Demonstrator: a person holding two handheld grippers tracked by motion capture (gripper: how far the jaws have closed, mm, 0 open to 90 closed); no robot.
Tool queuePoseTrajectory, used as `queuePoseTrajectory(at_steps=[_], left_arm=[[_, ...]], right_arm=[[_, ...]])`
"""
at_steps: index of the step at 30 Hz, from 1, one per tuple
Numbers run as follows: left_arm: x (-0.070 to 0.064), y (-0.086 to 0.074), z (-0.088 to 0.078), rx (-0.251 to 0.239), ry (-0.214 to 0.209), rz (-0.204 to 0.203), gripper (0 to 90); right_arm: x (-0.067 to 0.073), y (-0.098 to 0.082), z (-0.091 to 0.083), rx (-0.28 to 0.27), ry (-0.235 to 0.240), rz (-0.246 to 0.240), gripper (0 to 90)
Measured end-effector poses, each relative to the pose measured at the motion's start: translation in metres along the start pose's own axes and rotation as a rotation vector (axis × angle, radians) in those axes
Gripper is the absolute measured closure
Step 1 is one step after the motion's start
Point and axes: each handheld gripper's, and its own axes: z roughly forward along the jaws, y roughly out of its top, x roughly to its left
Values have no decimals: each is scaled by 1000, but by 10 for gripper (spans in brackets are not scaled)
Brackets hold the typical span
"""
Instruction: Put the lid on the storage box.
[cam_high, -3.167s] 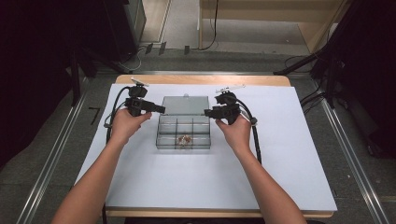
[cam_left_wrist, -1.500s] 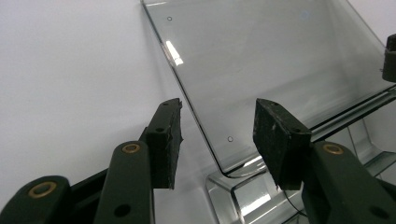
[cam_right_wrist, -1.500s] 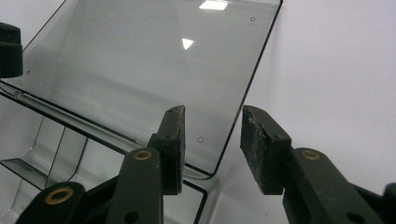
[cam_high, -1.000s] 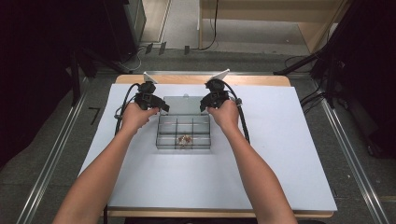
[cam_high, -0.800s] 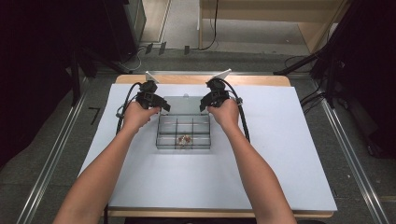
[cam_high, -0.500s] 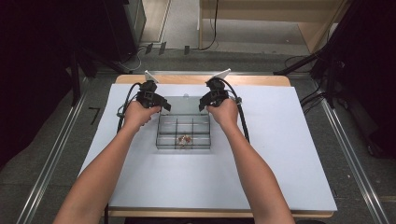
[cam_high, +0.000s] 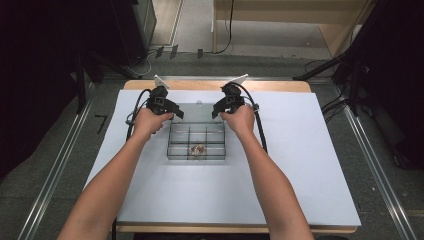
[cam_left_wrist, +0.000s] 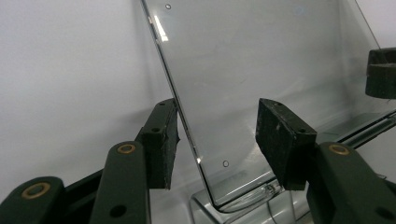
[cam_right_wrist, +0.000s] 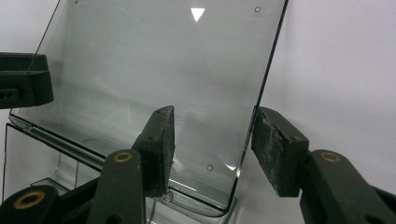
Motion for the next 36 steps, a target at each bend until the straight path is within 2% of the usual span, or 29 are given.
queuePoseTrajectory(at_steps=[7, 13, 18, 25, 32, 36], left_arm=[[-2, -1, -2, -13, 11, 9, 504], [-2, -2, -5, -31, 4, 13, 525], [-2, -2, -9, -47, -3, 30, 535], [-4, -3, -17, -84, -17, 33, 551], [-4, -4, -23, -101, -34, 46, 561], [-6, -5, -26, -114, -31, 58, 568]], right_arm=[[3, -1, -2, -15, -13, -16, 511], [4, -2, -4, -33, -22, -31, 528], [4, -2, -7, -50, -19, -32, 559], [6, -3, -13, -82, -9, -39, 560], [7, -6, -20, -110, 8, -52, 567], [10, -8, -24, -121, -3, -68, 570]])
